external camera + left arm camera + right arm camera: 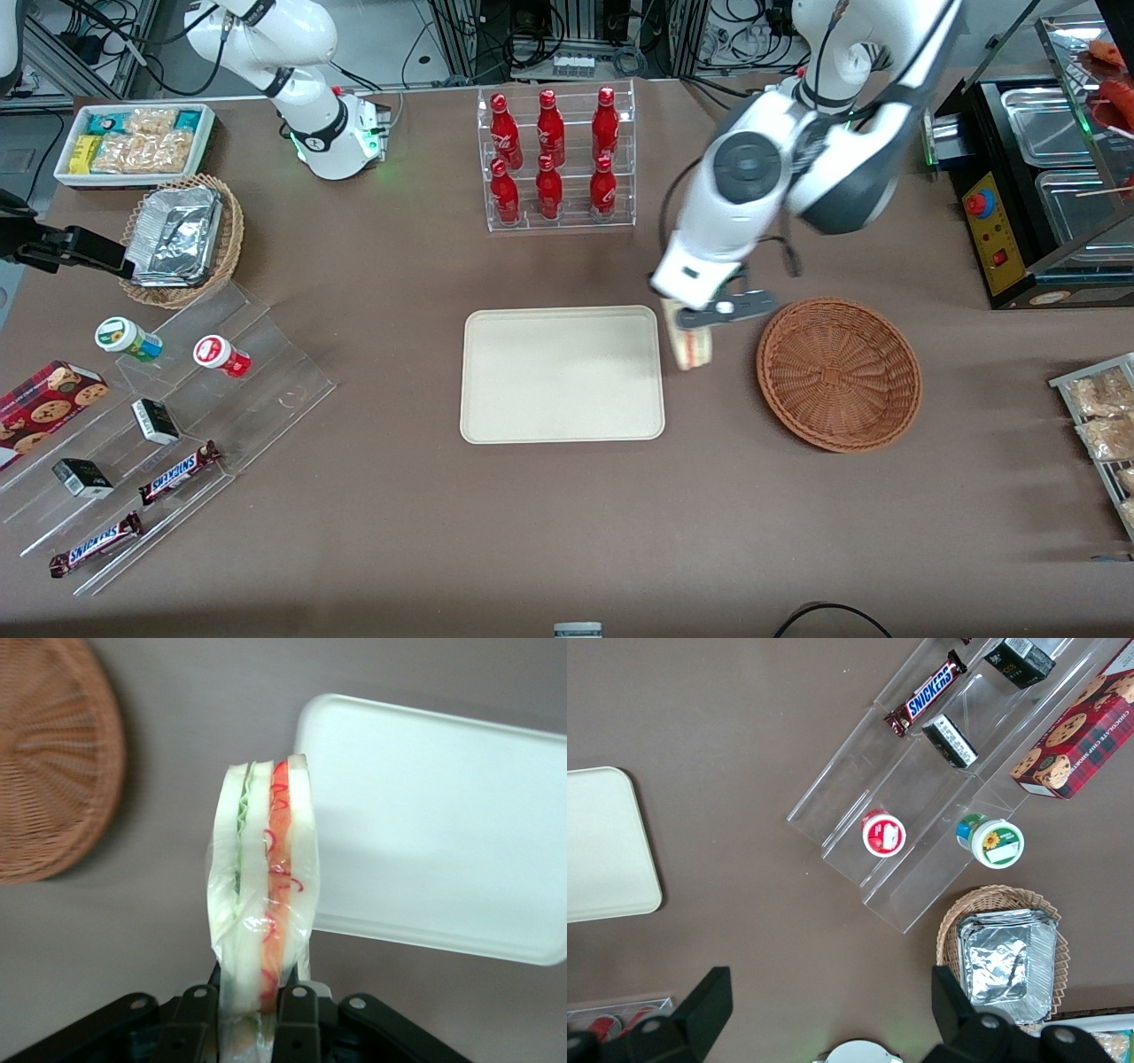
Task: Place sandwich from basket to tray
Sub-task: 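Lift the sandwich and carry it with the left gripper over the cream tray, then lower the sandwich onto the tray and open the left gripper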
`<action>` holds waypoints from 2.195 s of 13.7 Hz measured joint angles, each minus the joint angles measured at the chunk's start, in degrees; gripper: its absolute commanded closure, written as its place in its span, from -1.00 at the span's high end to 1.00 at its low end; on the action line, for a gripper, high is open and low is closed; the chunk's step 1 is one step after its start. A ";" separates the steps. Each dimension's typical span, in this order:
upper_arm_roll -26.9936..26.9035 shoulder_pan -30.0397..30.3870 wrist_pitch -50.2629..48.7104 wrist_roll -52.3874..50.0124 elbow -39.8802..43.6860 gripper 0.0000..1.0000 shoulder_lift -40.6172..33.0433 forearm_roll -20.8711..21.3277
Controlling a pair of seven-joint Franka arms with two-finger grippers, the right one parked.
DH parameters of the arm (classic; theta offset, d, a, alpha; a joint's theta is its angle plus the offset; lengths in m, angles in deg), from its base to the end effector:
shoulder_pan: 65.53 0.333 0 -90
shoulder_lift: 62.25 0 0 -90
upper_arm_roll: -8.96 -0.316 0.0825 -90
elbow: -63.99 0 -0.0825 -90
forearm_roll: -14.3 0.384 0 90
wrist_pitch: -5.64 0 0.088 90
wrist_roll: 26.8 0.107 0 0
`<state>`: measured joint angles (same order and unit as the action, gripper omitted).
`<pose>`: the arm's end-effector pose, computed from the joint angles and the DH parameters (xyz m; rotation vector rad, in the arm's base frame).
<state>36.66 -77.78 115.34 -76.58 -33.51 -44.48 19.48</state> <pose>0.5047 -0.3809 0.4241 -3.1286 -0.2410 0.1323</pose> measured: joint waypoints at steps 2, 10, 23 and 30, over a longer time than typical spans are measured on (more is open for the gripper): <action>0.04 -4.06 0.35 -2.44 4.93 -0.54 5.80 1.80; -0.04 -11.52 10.73 -8.03 15.39 -0.54 22.87 9.47; -5.49 -17.51 15.54 -8.06 18.50 0.02 30.02 13.25; -5.63 -17.56 13.96 -7.97 20.66 0.99 29.16 14.13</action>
<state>31.04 -95.33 129.30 -84.56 -12.86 -15.32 33.60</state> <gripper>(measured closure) 0.286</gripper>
